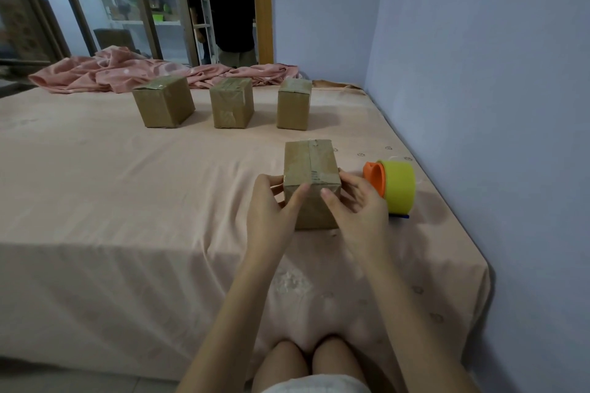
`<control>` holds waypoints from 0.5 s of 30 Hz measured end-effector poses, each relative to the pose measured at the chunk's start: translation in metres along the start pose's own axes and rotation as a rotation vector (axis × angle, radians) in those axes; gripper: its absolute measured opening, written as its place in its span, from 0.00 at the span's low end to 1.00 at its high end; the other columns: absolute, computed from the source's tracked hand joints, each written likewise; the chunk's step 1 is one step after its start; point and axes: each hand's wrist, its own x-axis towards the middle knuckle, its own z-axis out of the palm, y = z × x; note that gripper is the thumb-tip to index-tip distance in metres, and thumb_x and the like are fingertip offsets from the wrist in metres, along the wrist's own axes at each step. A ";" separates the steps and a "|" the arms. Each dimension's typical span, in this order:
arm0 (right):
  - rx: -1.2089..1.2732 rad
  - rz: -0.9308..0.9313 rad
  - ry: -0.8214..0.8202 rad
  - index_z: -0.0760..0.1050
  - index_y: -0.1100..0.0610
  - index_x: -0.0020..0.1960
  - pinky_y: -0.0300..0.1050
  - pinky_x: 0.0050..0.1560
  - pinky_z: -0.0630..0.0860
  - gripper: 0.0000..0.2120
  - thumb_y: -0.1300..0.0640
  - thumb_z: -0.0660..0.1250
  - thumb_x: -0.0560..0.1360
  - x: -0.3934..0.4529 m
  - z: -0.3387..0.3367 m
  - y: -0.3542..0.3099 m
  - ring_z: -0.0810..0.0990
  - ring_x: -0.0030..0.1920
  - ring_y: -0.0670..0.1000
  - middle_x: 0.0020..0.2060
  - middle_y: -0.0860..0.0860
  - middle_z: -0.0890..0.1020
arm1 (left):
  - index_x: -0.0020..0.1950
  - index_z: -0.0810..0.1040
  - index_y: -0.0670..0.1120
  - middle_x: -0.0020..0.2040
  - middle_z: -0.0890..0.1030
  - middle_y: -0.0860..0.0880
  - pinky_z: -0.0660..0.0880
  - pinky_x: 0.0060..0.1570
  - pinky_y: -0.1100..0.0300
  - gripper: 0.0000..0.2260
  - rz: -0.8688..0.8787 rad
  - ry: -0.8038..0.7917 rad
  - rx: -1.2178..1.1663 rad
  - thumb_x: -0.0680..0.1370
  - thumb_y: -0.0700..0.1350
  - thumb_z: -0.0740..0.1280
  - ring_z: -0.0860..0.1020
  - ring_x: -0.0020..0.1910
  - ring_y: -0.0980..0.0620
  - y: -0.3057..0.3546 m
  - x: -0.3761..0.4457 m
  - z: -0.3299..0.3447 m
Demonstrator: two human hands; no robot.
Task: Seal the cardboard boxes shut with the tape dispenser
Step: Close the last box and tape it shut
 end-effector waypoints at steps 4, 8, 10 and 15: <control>0.022 -0.018 0.061 0.76 0.59 0.60 0.28 0.50 0.74 0.19 0.61 0.73 0.70 0.000 0.002 0.004 0.78 0.53 0.36 0.55 0.49 0.80 | 0.50 0.73 0.51 0.46 0.78 0.62 0.73 0.39 0.70 0.14 0.093 0.086 0.084 0.72 0.55 0.72 0.74 0.44 0.74 -0.003 -0.001 0.001; -0.021 -0.042 0.100 0.75 0.60 0.62 0.33 0.54 0.75 0.20 0.59 0.72 0.71 -0.002 0.006 0.006 0.79 0.56 0.42 0.58 0.50 0.79 | 0.50 0.73 0.53 0.45 0.75 0.66 0.76 0.42 0.64 0.12 0.136 0.136 0.078 0.72 0.53 0.73 0.74 0.46 0.74 -0.003 -0.005 0.004; -0.041 -0.036 0.095 0.74 0.58 0.63 0.36 0.54 0.76 0.23 0.53 0.73 0.70 -0.004 0.007 0.006 0.78 0.58 0.44 0.59 0.48 0.79 | 0.50 0.73 0.53 0.46 0.76 0.66 0.77 0.42 0.66 0.13 0.146 0.126 0.052 0.71 0.53 0.73 0.74 0.47 0.74 -0.004 -0.005 0.004; -0.107 -0.021 0.158 0.77 0.57 0.59 0.29 0.48 0.76 0.24 0.50 0.75 0.67 0.001 0.011 0.001 0.78 0.55 0.44 0.54 0.50 0.82 | 0.46 0.77 0.52 0.45 0.80 0.61 0.75 0.45 0.68 0.10 0.111 0.120 0.009 0.69 0.50 0.75 0.77 0.46 0.68 -0.005 0.000 -0.001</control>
